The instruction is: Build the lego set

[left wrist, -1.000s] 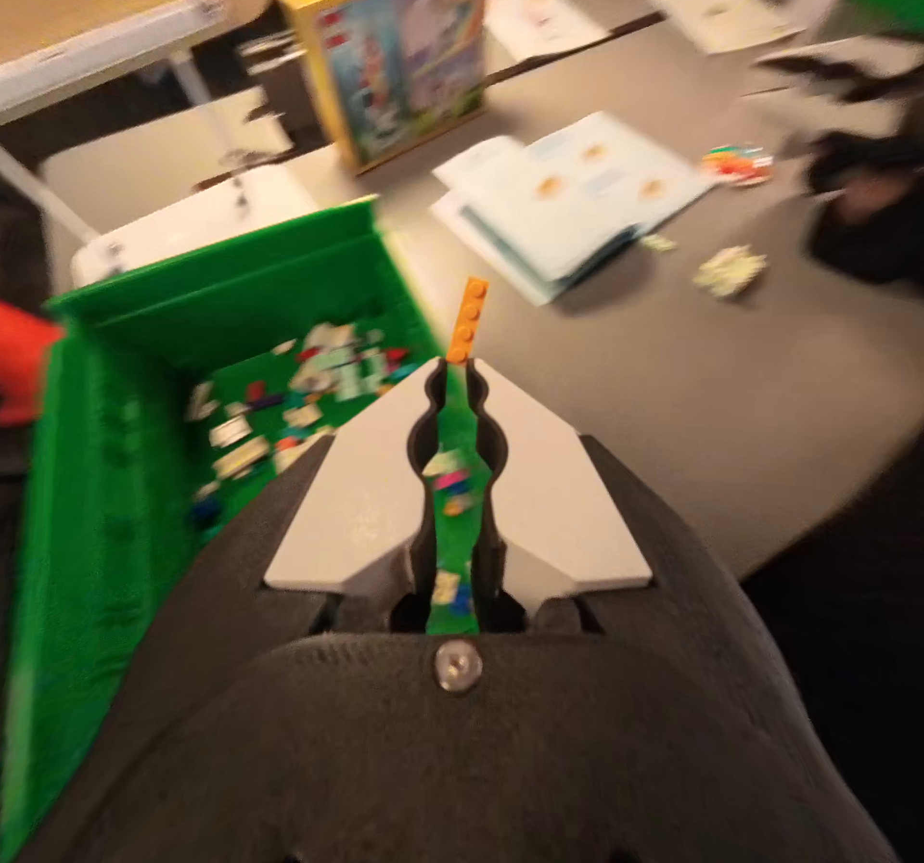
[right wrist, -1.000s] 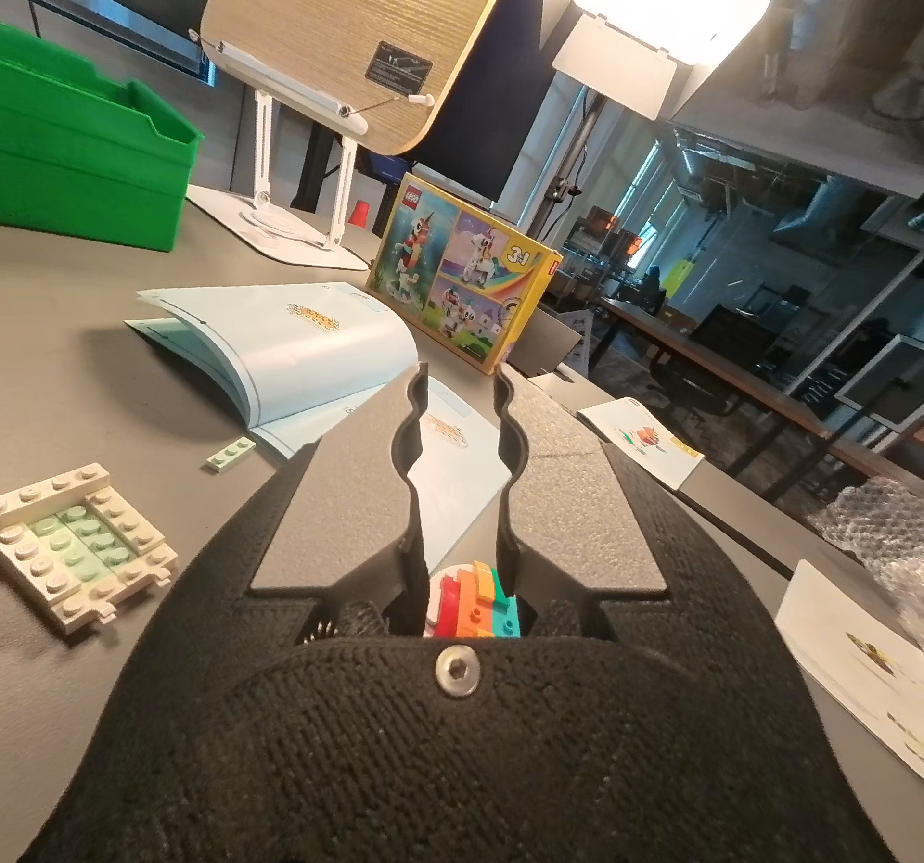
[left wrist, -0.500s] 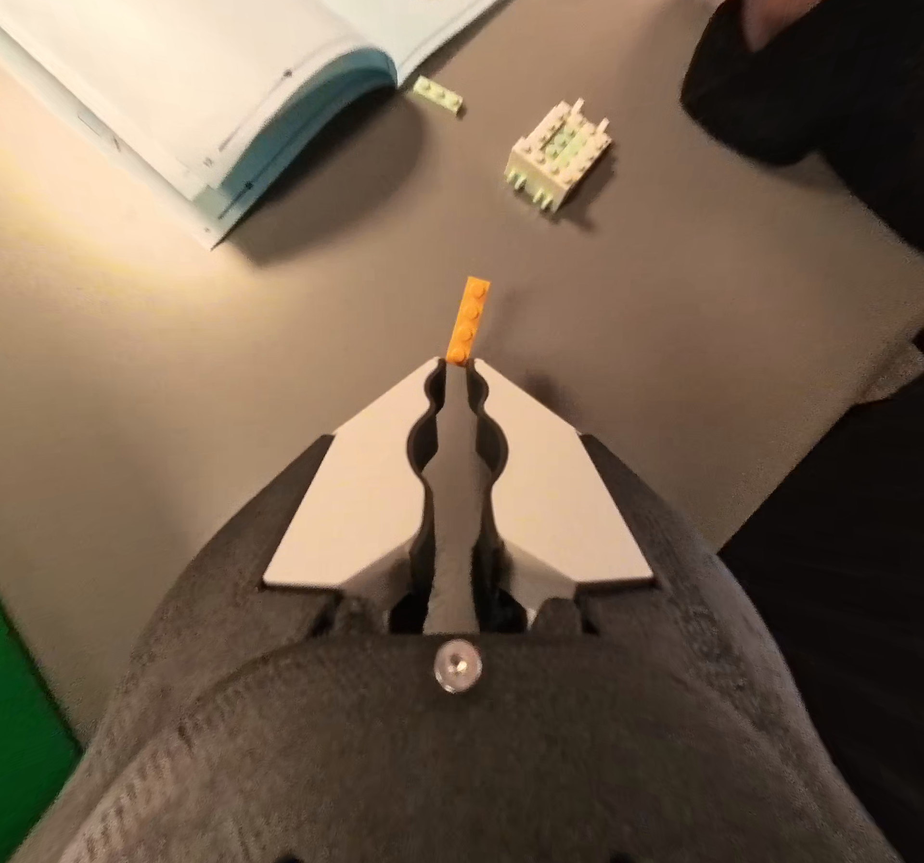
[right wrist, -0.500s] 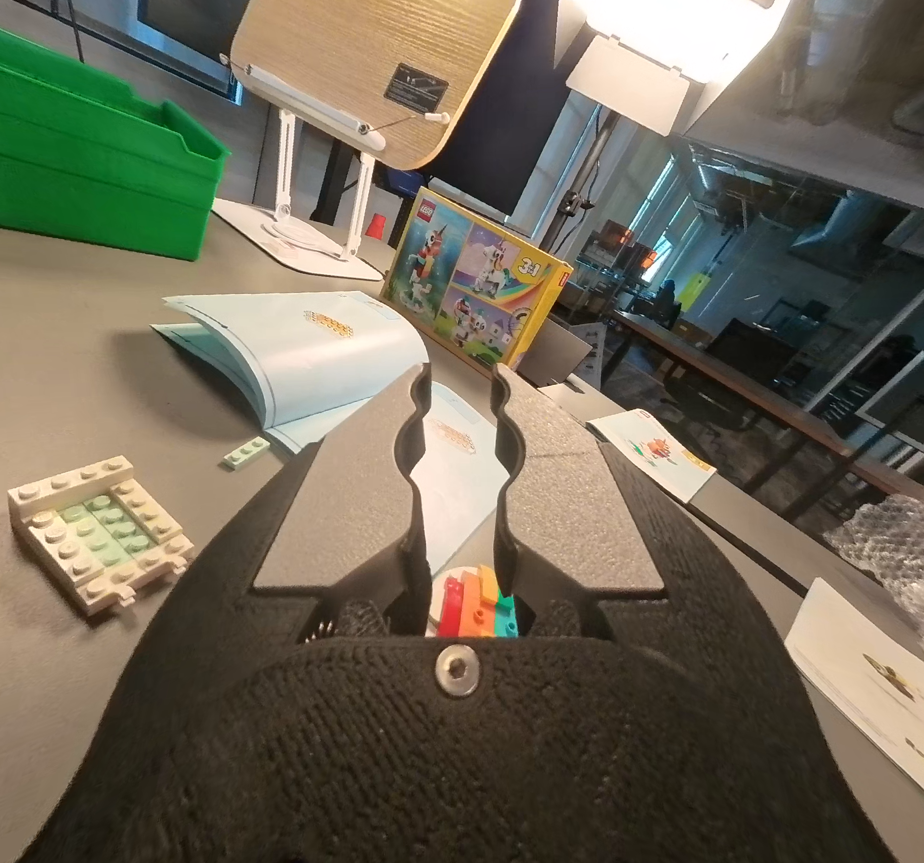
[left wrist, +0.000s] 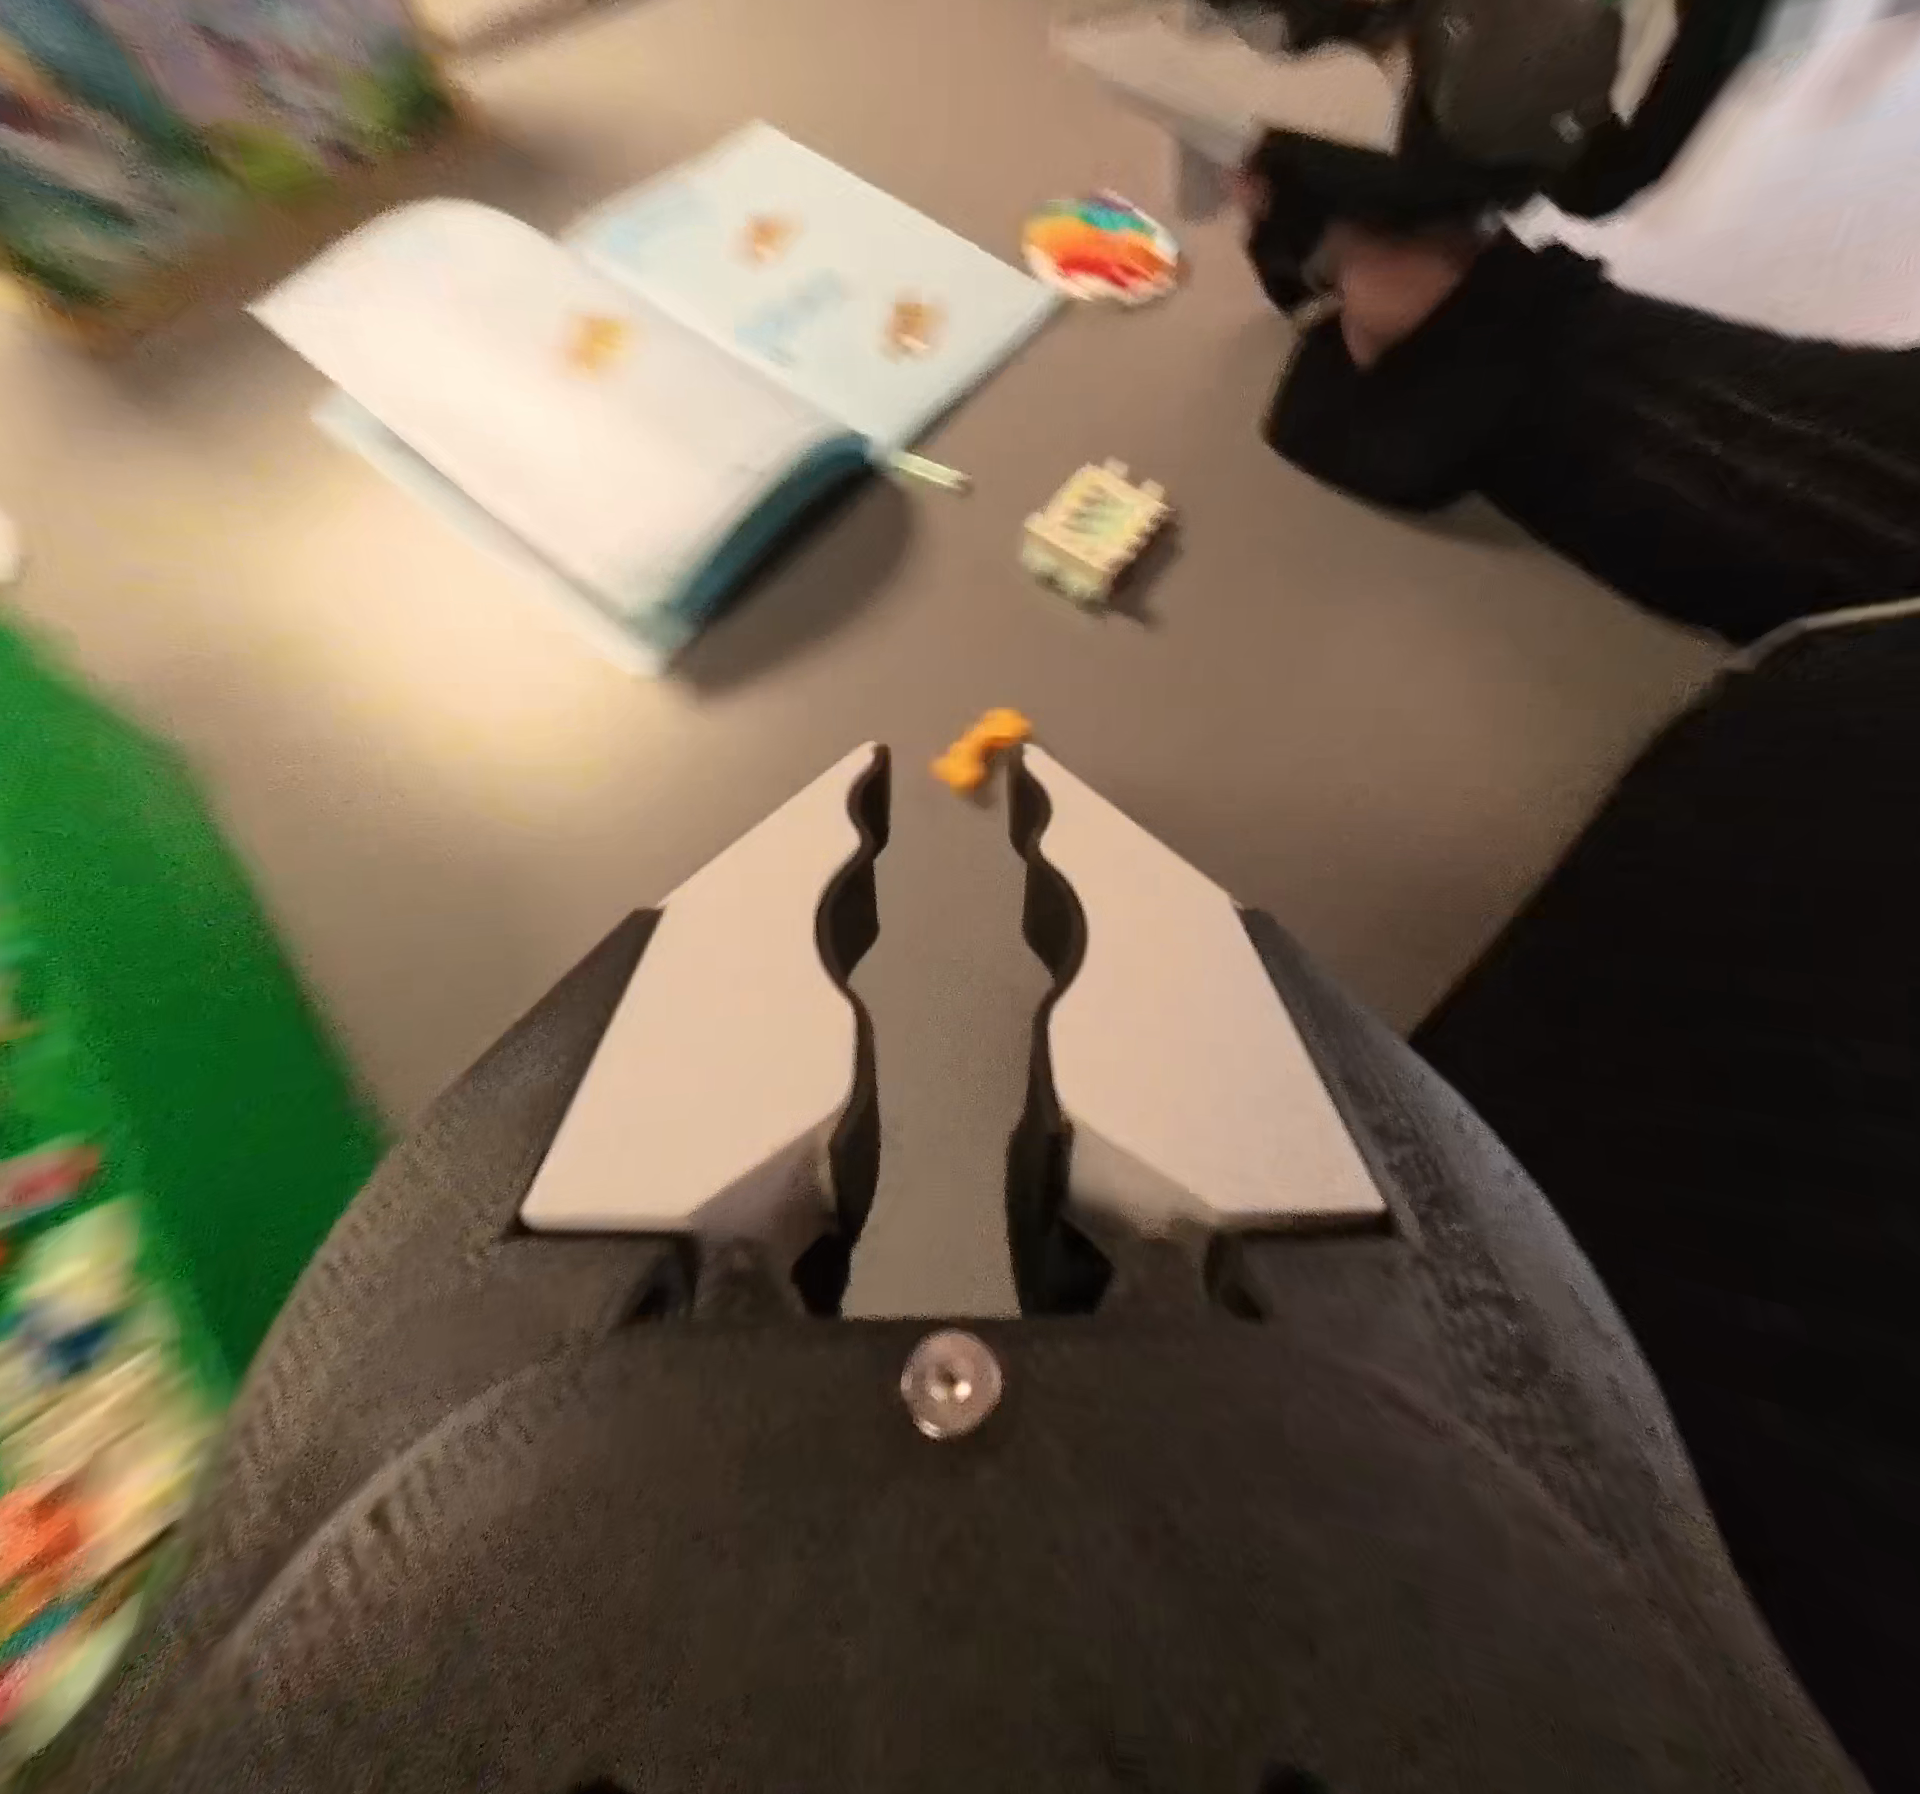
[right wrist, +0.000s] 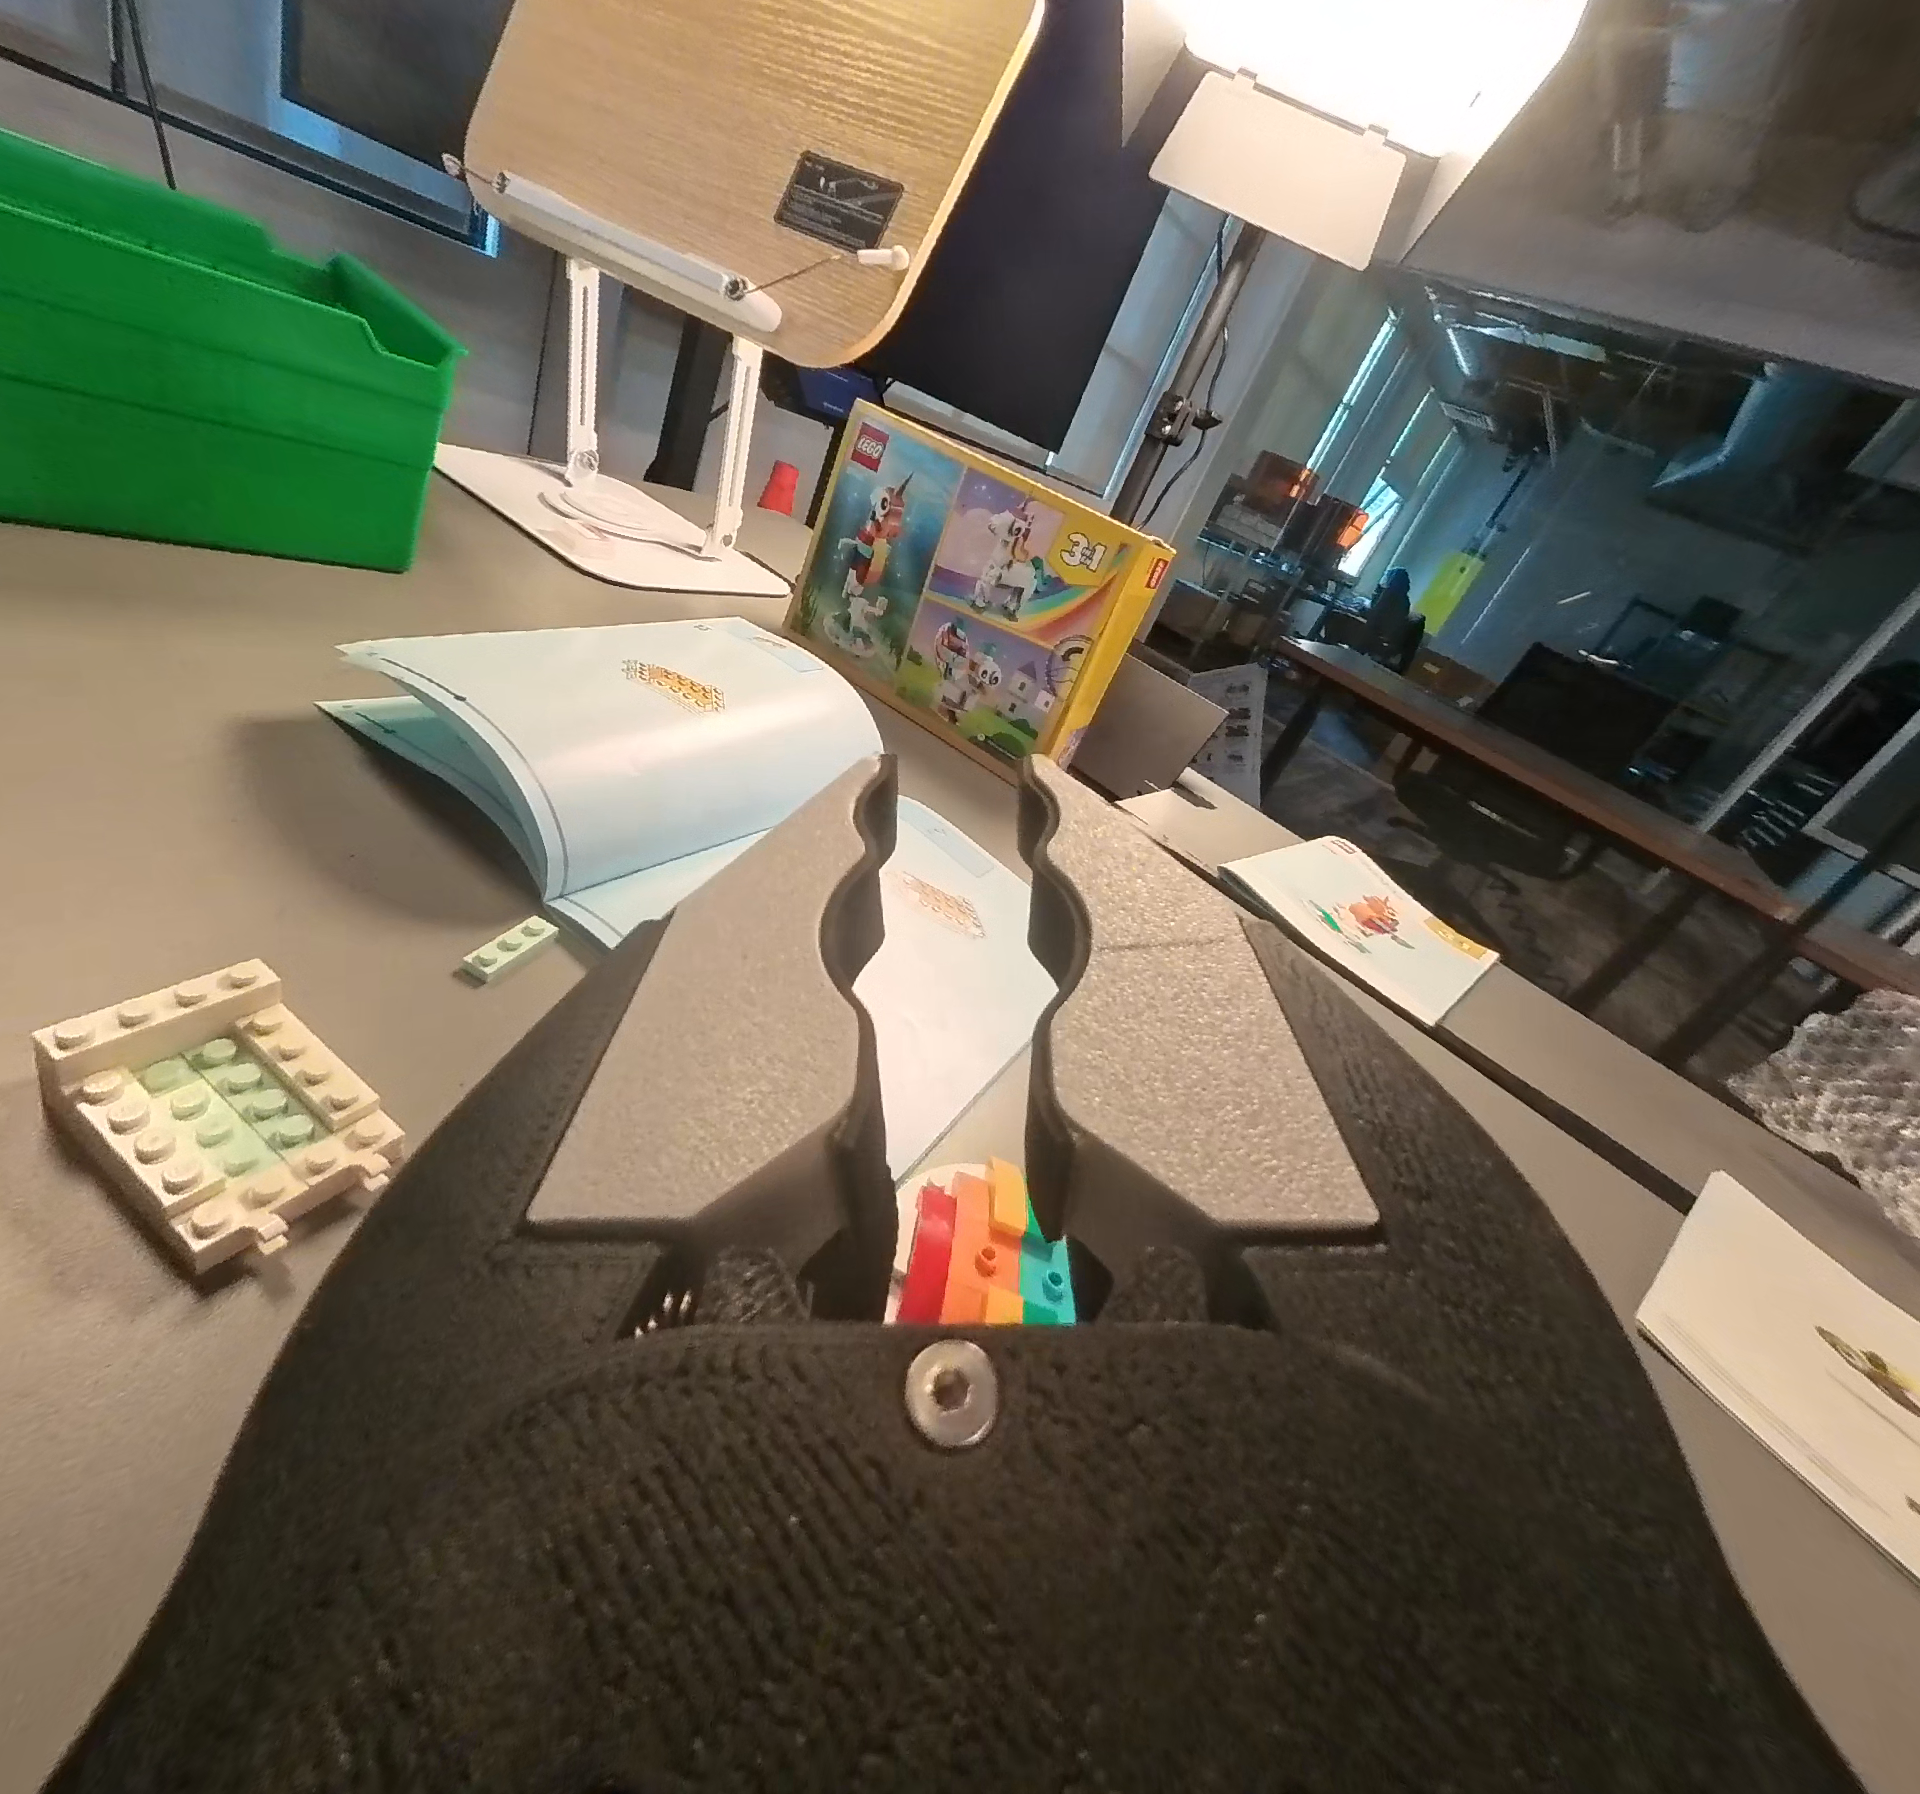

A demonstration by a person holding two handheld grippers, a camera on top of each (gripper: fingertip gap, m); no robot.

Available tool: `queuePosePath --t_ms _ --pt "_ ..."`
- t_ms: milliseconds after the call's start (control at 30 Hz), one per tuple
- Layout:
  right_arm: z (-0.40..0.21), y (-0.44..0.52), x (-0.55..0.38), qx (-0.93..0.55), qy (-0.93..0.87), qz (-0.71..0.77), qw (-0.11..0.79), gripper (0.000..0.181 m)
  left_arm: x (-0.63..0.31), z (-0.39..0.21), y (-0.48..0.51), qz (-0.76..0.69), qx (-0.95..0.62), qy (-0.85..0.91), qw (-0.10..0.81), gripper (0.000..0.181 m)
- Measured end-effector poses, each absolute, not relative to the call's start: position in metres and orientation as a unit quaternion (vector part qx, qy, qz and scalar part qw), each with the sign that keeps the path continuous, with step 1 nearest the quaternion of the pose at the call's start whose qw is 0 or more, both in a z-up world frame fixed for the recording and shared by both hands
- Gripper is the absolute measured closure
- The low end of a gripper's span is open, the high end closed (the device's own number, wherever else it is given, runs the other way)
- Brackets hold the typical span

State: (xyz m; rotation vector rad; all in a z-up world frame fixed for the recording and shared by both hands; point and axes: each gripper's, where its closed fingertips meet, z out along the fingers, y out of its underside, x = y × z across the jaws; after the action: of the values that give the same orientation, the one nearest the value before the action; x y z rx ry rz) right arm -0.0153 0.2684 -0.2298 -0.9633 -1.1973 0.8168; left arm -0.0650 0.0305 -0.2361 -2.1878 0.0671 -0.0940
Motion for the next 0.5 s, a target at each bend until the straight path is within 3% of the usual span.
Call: queuePosePath --t_ms 33,100,167,333,500 --pt "-0.229 0.269 -0.015 -0.424 -0.524 0.360 0.645 0.160 -0.090 -0.219 0.017 0.003 -0.884 0.006 0.468 0.163" --pt "-0.229 0.269 -0.015 -0.425 -0.522 0.363 0.644 0.160 -0.160 -0.198 -0.020 0.108 -0.885 -0.069 0.449 0.165" --pt "-0.229 0.270 -0.016 -0.429 -0.520 0.365 0.642 0.160 -0.228 -0.198 -0.068 0.184 -0.898 -0.145 0.373 0.168" --pt "-0.229 0.274 -0.015 -0.435 -0.513 0.366 0.642 0.160 -0.285 -0.261 -0.142 0.118 -0.959 -0.220 0.133 0.181" --pt "-0.228 0.276 -0.014 -0.439 -0.508 0.370 0.642 0.160 -0.298 -0.311 -0.185 0.110 -0.972 -0.189 -0.090 0.181"
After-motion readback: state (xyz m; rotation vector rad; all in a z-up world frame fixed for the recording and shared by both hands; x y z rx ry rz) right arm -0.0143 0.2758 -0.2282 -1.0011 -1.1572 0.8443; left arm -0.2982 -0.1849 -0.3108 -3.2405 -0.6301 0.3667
